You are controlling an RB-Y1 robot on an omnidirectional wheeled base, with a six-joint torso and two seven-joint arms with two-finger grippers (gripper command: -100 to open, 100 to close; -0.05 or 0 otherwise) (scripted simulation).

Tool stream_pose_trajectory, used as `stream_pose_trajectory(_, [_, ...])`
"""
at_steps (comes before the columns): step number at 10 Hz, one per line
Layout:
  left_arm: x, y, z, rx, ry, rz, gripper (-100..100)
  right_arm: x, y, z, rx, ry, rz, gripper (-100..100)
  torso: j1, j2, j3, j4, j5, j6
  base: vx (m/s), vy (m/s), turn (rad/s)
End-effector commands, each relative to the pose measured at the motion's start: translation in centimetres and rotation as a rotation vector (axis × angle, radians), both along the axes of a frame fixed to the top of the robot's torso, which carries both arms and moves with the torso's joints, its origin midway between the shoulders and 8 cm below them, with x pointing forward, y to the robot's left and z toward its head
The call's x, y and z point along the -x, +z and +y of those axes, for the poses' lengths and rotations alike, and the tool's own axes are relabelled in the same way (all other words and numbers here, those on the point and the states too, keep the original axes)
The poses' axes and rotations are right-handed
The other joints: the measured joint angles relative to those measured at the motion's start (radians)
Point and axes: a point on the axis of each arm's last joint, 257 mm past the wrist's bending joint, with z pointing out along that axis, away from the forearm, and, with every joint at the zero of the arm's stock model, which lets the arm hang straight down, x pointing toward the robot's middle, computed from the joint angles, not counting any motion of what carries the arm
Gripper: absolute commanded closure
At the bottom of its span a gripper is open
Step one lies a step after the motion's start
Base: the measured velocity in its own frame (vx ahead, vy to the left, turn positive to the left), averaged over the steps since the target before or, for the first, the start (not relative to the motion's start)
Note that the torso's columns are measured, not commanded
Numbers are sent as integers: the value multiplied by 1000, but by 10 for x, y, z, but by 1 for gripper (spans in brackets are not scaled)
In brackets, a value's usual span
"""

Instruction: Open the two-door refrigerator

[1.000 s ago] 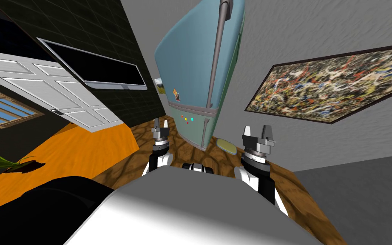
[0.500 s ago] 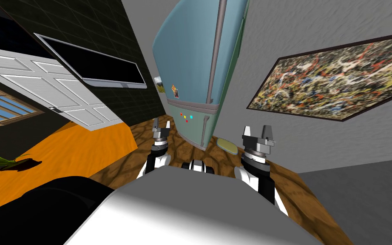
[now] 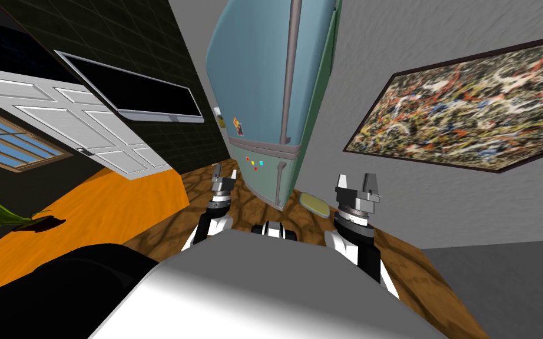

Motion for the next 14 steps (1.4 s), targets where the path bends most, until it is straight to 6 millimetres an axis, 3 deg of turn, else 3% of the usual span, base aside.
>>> stream_pose_trajectory(1, [-3, -10, 6, 43, -22, 59, -100, 0, 0, 0, 0, 0, 0, 0, -2, 1, 1, 0, 0, 0, 72, -138, 45])
stream_pose_trajectory(14, [-10, -75, 22, 333, -124, 350, -100, 0, 0, 0, 0, 0, 0, 0, -3, -1, -1, 0, -1, 0, 83, -122, 51])
